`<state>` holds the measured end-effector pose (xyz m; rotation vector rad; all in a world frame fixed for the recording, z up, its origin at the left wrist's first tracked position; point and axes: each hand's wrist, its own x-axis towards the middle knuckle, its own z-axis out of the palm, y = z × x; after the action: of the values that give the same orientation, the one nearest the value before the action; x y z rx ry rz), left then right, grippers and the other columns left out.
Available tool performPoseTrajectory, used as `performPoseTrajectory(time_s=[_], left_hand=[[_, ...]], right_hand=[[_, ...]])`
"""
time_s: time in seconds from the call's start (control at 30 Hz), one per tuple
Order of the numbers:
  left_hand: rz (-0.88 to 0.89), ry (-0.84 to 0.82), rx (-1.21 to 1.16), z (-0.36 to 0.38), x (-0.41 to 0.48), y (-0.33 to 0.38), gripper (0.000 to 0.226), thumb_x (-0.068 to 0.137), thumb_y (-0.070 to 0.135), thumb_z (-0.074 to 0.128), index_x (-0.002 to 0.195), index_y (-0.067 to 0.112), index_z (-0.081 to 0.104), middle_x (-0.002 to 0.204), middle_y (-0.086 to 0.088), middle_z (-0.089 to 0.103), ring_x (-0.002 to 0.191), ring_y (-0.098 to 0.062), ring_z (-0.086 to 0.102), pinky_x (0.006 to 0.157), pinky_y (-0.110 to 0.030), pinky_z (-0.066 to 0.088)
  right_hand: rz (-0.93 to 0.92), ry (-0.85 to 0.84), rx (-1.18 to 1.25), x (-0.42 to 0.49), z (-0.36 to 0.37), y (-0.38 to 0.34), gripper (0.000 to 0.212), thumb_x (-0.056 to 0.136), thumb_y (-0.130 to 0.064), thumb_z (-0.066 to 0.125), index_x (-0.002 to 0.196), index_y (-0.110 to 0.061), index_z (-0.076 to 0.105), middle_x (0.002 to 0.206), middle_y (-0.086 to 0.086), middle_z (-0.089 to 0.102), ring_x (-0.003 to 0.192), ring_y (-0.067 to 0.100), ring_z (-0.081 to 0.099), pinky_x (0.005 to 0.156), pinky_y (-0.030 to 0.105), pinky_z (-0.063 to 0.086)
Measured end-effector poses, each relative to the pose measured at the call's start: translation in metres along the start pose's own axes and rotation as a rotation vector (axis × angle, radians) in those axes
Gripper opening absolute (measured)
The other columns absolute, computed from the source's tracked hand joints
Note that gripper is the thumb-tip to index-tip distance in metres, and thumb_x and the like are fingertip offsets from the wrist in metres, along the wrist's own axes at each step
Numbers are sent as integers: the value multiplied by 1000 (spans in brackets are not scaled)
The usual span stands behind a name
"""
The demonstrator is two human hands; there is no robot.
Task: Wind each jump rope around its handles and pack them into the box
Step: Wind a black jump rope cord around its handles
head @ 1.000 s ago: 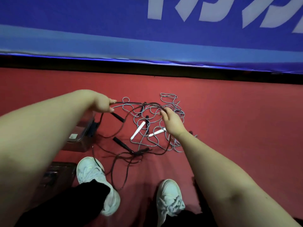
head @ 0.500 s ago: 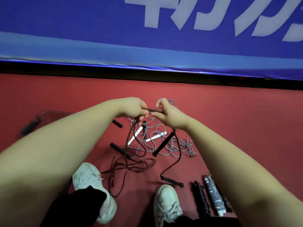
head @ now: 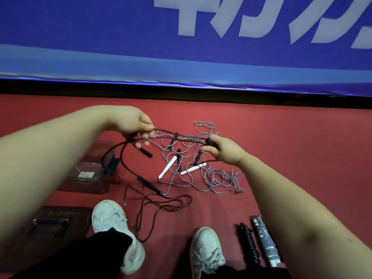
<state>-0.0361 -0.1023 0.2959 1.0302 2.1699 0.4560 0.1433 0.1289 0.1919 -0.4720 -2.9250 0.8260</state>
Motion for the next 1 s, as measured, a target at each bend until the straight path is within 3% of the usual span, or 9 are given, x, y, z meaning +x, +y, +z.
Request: performPoseTrajectory(time_s=[0.13, 0.23, 0.3, 0.37, 0.5, 0.63, 0.73, 0.87, 1.0], left_hand=[[-96, 109, -12, -22, -4, -33, 30, 102, 20, 37, 89, 10, 61, 75, -1, 70, 55, -12, 61, 56, -23, 41], [-233, -8, 249, -15, -3, -48, 28, 102, 18, 39, 97, 8, 64, 70, 4, 69, 53, -10, 56, 51, -22, 39], [-301, -113, 544, -1, 0, -44, 29, 101, 21, 42, 121, 9, 60, 97, 2, 69, 79, -12, 62, 67, -22, 45], [-219, -91, 603, 17, 5, -28, 43, 100, 29, 45, 140, 13, 44, 136, -1, 53, 121, -16, 52, 96, -21, 36], [102, -3, 145, 60, 16, 14, 38, 97, 37, 48, 133, 22, 53, 126, 9, 55, 113, -9, 50, 98, -20, 33], [174, -108, 221, 91, 31, 26, 15, 94, 31, 56, 96, 18, 64, 87, 3, 61, 80, -14, 54, 73, -25, 40], [84, -101, 100, 101, 35, 15, 14, 97, 24, 51, 86, 17, 57, 72, 2, 57, 63, -11, 53, 63, -23, 42], [-127, 49, -593, 91, 31, -8, 28, 103, 20, 36, 81, 11, 50, 70, -5, 64, 55, -13, 60, 56, -25, 49], [-260, 49, -1191, 79, 21, -17, 29, 103, 20, 35, 89, 2, 53, 91, -24, 69, 77, -31, 70, 63, -36, 58]], right_hand=[[106, -55, -125, -13, 11, 31, 29, 92, -32, 58, 95, -4, 53, 80, 5, 52, 75, 24, 49, 64, 32, 33], [90, -82, -157, -15, 11, 23, 29, 92, -38, 56, 96, -10, 50, 81, 4, 52, 75, 24, 47, 63, 32, 32], [4, -130, -242, -10, 9, 5, 32, 92, -43, 53, 99, -11, 50, 87, 8, 56, 79, 27, 50, 65, 33, 35], [-92, -166, -311, -8, 9, -18, 36, 92, -44, 51, 103, -10, 51, 90, 8, 58, 80, 27, 51, 69, 34, 39], [-224, -191, -428, -8, 9, -55, 32, 93, -41, 51, 103, -11, 50, 93, 7, 60, 84, 27, 54, 66, 34, 37], [-233, -168, -288, -13, 0, -61, 34, 88, -36, 62, 108, -11, 51, 92, 3, 64, 82, 26, 53, 68, 34, 39], [-161, -201, -235, -16, -13, -54, 35, 89, -20, 62, 122, -14, 52, 88, -11, 56, 86, 21, 50, 70, 26, 33], [-220, -98, -631, -12, -22, -34, 24, 94, -34, 51, 113, -31, 66, 115, -3, 53, 113, 23, 41, 79, 29, 24], [-343, 257, -169, -7, -21, -41, 23, 89, -7, 58, 104, -17, 73, 101, 7, 62, 95, 26, 56, 74, 25, 37]])
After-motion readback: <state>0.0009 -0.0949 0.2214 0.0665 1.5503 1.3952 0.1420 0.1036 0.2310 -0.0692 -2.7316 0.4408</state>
